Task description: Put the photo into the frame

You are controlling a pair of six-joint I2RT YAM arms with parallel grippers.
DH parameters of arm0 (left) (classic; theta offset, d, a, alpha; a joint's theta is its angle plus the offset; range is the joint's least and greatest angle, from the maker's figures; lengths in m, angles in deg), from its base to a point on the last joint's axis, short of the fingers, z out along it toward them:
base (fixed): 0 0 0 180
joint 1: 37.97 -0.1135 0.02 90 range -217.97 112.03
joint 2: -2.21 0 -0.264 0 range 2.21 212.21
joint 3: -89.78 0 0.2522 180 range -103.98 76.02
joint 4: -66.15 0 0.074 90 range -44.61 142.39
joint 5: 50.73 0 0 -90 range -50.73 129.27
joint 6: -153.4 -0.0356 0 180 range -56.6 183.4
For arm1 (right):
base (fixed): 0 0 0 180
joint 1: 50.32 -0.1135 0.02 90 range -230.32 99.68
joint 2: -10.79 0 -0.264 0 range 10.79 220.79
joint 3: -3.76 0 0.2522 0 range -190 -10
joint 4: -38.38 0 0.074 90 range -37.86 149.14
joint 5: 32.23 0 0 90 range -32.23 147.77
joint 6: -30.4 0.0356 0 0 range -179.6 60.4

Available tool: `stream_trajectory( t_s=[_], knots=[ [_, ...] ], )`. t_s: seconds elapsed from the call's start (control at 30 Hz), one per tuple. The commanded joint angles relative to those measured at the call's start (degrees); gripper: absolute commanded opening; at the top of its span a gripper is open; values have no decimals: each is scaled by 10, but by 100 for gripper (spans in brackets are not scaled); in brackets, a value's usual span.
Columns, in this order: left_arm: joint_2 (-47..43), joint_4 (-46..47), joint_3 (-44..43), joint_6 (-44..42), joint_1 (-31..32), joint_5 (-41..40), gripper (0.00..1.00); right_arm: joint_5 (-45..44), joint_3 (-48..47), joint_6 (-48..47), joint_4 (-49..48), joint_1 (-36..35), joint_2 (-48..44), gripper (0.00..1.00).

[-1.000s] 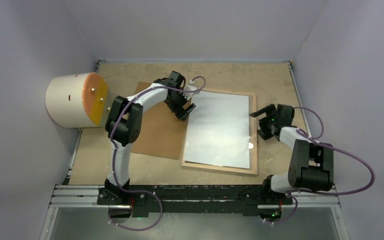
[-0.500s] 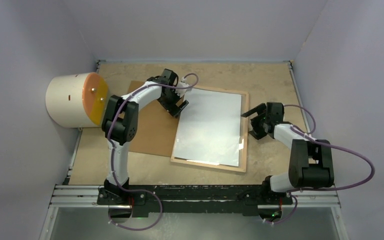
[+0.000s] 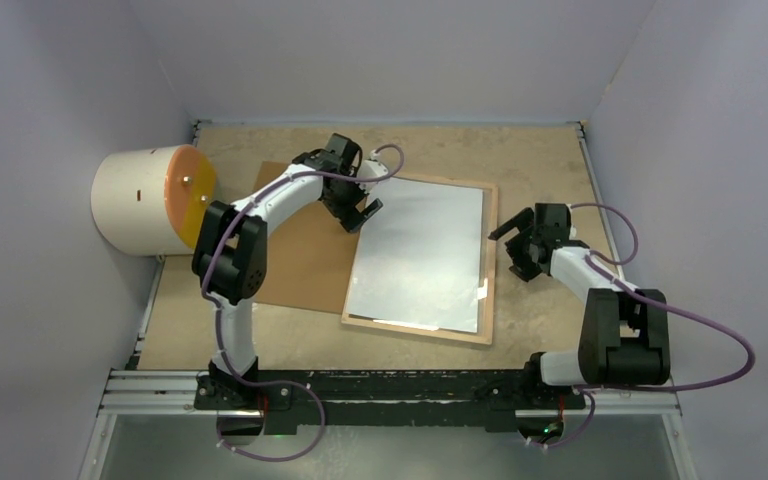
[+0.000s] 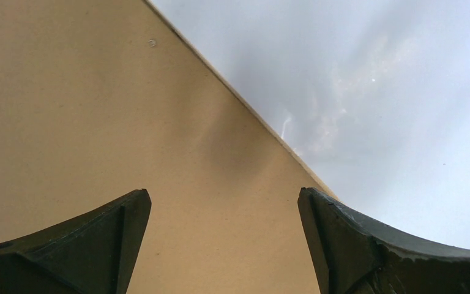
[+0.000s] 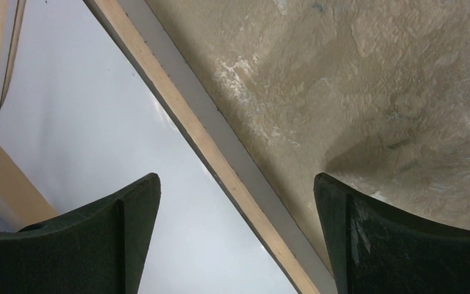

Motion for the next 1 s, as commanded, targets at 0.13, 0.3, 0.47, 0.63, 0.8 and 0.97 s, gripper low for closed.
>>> stream_trajectory(
  t_s=[0.13, 0.3, 0.47, 0.63, 0.8, 0.97],
  knots=[
    [8, 14, 2, 2, 8, 1, 97, 10, 7, -20, 8, 0, -3, 96],
    [21, 21, 6, 3, 9, -10, 97, 14, 8, -20, 7, 0, -2, 96],
    [33, 28, 9, 9, 14, -8, 96, 18, 12, -13, 2, 0, -1, 96],
    [38, 31, 9, 14, 22, -6, 96, 21, 17, -12, -4, 0, 1, 96],
    [36, 31, 8, 14, 33, -19, 96, 27, 23, -14, -14, 0, 10, 95],
    [33, 32, 8, 11, 48, -45, 96, 32, 31, -14, -25, 0, 18, 95]
  ],
)
